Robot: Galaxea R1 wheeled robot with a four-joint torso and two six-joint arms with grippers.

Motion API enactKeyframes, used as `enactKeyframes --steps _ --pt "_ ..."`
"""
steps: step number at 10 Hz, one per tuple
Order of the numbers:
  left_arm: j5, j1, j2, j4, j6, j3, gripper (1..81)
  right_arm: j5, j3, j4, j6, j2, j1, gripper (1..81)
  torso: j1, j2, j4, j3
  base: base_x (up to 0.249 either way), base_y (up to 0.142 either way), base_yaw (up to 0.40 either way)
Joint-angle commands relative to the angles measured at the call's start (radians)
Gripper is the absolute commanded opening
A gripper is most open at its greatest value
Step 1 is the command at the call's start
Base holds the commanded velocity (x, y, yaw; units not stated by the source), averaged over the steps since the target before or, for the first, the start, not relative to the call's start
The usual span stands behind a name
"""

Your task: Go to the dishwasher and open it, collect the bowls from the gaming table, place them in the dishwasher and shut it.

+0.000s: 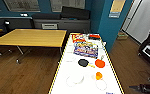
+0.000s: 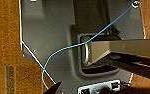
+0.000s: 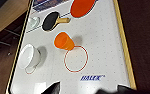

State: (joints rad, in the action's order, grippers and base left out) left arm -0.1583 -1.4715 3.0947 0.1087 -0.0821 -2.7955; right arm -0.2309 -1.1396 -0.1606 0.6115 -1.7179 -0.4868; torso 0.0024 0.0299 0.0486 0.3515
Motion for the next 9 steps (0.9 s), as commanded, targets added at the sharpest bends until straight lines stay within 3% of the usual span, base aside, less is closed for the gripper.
enactKeyframes --steps 1,2,7,8,9 --pt "0.057 0.004 0.009 -0.001 -0.001 0.004 81.1 -0.153 -0.012 0.02 0.155 0.036 0.208 81.1 0.0 0.0 0.0 0.0 0.0 0.0 0.0" --pt "0.057 0.004 0.007 -0.003 -0.001 0.004 81.1 -0.153 -0.035 0.039 0.166 0.016 0.213 81.1 0.0 0.0 0.0 0.0 0.0 0.0 0.0" --pt "0.057 0.004 0.003 -0.006 -0.001 0.004 81.1 -0.15 -0.109 0.096 0.172 -0.053 0.305 81.1 0.0 0.0 0.0 0.151 0.0 0.0 0.0" --pt "0.057 0.004 0.003 -0.006 -0.001 0.004 81.1 -0.147 -0.118 0.102 0.172 -0.079 0.313 81.1 0.0 -0.001 0.0 0.165 0.0 0.0 0.0" --pt "0.057 0.004 0.001 -0.007 -0.001 0.004 81.1 -0.134 -0.126 0.104 0.186 -0.107 0.313 81.1 0.001 -0.001 0.0 0.124 0.0 0.0 0.0"
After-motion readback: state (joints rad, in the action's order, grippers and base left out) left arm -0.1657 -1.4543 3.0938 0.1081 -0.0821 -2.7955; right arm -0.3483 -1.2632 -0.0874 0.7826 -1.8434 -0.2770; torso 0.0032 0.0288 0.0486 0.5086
